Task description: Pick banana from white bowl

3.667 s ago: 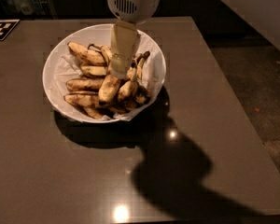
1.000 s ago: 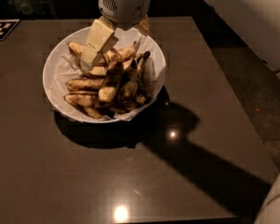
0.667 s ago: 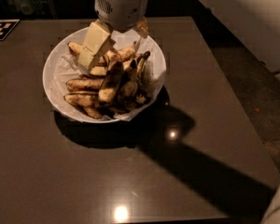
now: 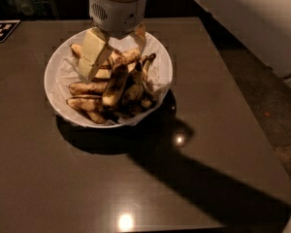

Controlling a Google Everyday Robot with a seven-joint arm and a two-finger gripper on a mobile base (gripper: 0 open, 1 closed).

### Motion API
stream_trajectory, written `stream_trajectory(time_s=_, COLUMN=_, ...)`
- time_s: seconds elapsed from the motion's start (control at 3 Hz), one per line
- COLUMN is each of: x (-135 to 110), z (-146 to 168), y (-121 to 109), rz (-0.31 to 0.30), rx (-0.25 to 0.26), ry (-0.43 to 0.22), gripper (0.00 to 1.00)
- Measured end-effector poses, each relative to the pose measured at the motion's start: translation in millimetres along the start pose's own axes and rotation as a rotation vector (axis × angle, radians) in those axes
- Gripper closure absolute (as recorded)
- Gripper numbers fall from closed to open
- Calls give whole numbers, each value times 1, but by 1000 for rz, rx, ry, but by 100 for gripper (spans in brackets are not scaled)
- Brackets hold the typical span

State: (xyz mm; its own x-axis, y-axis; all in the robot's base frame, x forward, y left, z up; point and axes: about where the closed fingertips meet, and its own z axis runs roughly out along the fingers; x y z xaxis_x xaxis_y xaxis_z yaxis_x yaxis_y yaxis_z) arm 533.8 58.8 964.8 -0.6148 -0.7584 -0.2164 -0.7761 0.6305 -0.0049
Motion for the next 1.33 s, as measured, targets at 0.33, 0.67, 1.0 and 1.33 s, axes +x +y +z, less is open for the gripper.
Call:
stream_trajectory(time_s=0.33, x=0, z=1, y=2, rz=3, rx=7, ry=4, gripper=15)
stream_trajectory(time_s=0.67, x=-2, z=2, y=-1, rz=10, rx=16, ry=8, gripper=21)
stream_trajectory(time_s=1.0, x=-5, z=3, y=-8, rz=24, rx=22, ry=12, gripper=18)
stream_trajectory(time_s=1.33, x=-8, z=15, y=-19, rz=47, rx=17, ry=37, gripper=18)
